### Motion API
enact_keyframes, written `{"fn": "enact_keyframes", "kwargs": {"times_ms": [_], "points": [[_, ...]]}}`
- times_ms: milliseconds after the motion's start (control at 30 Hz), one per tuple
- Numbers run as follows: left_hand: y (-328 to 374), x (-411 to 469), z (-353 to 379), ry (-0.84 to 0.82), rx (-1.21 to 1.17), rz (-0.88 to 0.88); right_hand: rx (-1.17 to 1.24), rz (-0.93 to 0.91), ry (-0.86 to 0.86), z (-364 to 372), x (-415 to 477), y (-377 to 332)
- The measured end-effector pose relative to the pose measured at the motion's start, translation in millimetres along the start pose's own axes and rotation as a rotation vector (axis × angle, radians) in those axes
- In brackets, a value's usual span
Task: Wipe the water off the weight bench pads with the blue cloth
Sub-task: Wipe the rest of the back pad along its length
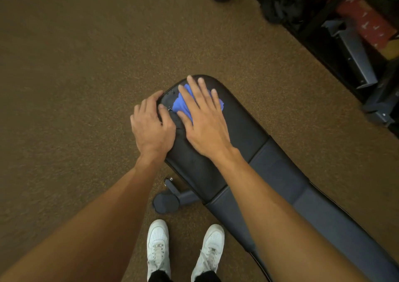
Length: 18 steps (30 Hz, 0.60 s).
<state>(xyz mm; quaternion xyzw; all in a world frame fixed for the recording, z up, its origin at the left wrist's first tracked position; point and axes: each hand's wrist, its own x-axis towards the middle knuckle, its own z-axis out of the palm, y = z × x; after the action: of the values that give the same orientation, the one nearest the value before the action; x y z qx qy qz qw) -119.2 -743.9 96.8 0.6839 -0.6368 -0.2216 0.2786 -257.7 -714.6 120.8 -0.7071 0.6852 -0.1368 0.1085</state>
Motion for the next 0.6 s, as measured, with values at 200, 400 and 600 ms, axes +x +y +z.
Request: {"fn": "enact_keyframes", "kwargs": {"times_ms": [200, 400, 600], "points": [[-8, 3, -5, -0.073, -0.008, 0.045, -0.045, 0.111, -0.030, -11, -67, 34], [-18, 4, -15, -0.198, -0.038, 0.087, -0.029, 0.139, -0.030, 1, -57, -7], [-23, 10, -27, -0.298, -0.056, 0.089, -0.058, 0.088, -0.075, -9, -114, 19]]}}
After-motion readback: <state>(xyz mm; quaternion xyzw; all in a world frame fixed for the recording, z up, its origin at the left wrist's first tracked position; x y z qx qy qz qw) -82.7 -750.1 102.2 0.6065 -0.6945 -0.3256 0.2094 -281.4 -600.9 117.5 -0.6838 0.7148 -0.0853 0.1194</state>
